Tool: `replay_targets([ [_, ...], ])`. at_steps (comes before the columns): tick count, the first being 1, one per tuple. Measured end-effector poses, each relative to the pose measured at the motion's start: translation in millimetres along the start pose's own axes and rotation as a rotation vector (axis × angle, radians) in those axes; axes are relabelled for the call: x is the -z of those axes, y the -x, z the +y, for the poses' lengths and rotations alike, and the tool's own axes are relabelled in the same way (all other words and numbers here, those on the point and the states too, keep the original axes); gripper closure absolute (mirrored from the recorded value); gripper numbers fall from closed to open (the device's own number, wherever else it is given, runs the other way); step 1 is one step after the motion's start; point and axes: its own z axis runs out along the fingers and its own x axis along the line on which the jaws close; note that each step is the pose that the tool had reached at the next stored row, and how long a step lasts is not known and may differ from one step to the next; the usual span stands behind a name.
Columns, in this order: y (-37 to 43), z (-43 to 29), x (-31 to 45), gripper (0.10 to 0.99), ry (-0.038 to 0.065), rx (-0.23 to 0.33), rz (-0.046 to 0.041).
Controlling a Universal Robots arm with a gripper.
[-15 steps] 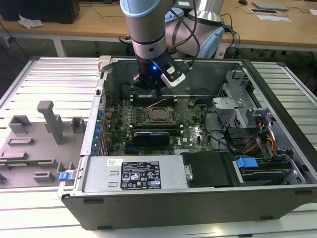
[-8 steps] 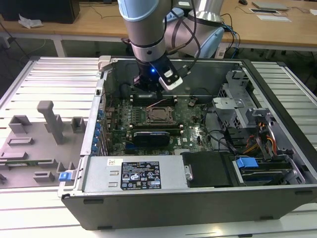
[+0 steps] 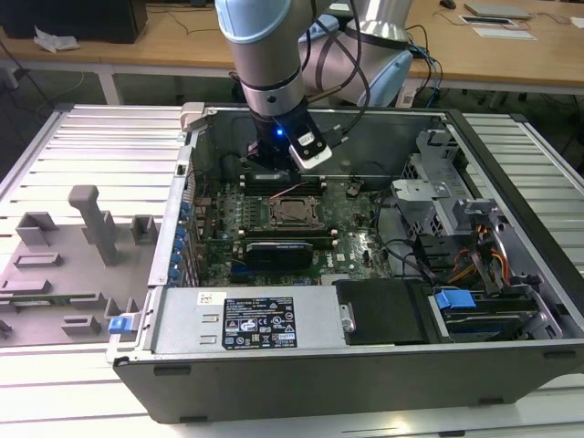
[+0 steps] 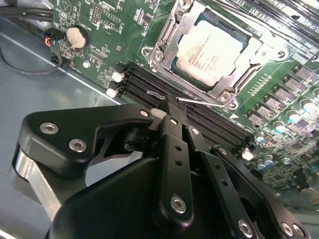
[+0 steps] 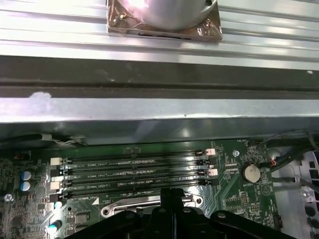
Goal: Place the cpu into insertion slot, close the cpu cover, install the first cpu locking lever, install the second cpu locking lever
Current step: 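Install the first cpu locking lever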
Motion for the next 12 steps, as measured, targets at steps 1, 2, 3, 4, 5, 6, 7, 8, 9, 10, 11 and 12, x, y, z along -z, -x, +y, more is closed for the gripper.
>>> replay_targets([
  [1, -0.1, 0.4, -0.4, 0.98, -0.001, -0.004, -0.0009],
  [2, -0.3, 1.0, -1.3, 0.98, -0.002, -0.011, -0.0027],
  [3, -0.5, 1.5, -2.0, 0.98, -0.004, -0.017, -0.0041],
  [4, -0.6, 2.0, -2.4, 0.98, -0.004, -0.021, -0.005],
  [5, -0.9, 3.2, -3.4, 0.98, -0.006, -0.028, -0.0068],
  [6, -1.1, 4.8, -4.2, 0.98, -0.007, -0.033, -0.0079],
  [7, -1.2, 5.7, -4.5, 0.98, -0.008, -0.035, -0.0084],
  [8, -1.4, 6.6, -4.9, 0.98, -0.008, -0.037, -0.0089],
  [9, -1.6, 7.4, -5.7, 0.98, -0.009, -0.04, -0.0096],
  [10, -1.8, 7.5, -6.2, 0.98, -0.009, -0.041, -0.01],
  [11, -1.9, 7.6, -6.8, 0.98, -0.01, -0.043, -0.0104],
  [12, -2.1, 7.5, -7.9, 0.98, -0.013, -0.047, -0.0116],
])
